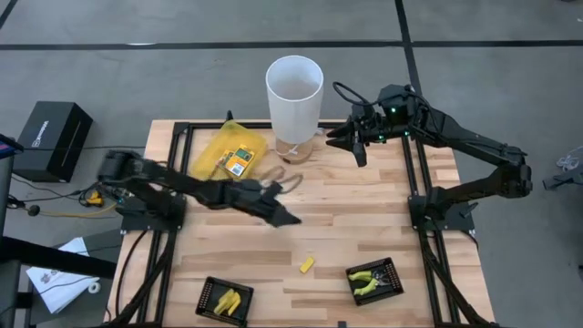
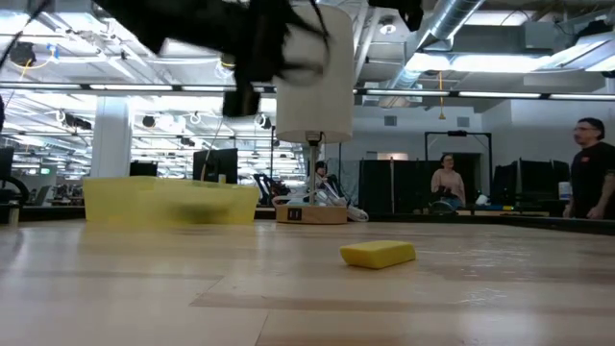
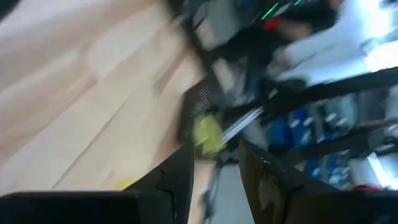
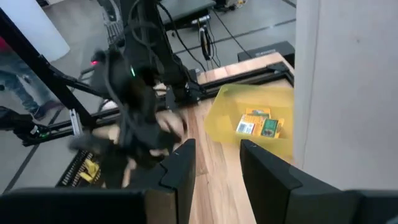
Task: Pick & Place School Supplies
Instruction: Put the eraser into the bottom left black bin
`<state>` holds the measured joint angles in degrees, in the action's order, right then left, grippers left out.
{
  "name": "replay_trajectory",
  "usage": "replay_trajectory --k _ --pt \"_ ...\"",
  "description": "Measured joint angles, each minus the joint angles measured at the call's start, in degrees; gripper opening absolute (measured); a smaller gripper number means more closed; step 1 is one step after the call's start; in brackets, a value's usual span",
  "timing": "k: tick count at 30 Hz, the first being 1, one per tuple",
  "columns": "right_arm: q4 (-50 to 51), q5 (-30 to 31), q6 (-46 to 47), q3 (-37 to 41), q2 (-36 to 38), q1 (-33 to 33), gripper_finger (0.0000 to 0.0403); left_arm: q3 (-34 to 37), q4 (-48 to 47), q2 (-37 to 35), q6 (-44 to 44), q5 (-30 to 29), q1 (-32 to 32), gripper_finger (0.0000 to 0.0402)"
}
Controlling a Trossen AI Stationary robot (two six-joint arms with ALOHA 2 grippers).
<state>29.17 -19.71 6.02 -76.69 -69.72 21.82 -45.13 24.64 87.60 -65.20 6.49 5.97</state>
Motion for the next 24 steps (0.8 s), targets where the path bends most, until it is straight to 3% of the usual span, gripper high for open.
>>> replay_trajectory --k 4,10,18,24 --pt "1.83 0.01 0.02 0.00 0.00 0.02 0.0118 -3.26 -0.50 11.02 0.24 5.75 0.56 0.0120" --pt "4.06 0.01 -0.07 0.00 -0.01 0.02 0.0118 -9.26 -0.39 20.35 0.68 11.64 2.92 0.0120" --pt "5.07 0.01 -0.61 0.00 -0.02 0.02 0.0118 -15.65 -6.00 24.26 4.52 14.57 4.97 0.0120" --pt "5.85 0.01 -1.53 0.00 -0.01 0.02 0.0118 -15.57 -8.67 24.93 5.04 14.52 5.16 0.0118"
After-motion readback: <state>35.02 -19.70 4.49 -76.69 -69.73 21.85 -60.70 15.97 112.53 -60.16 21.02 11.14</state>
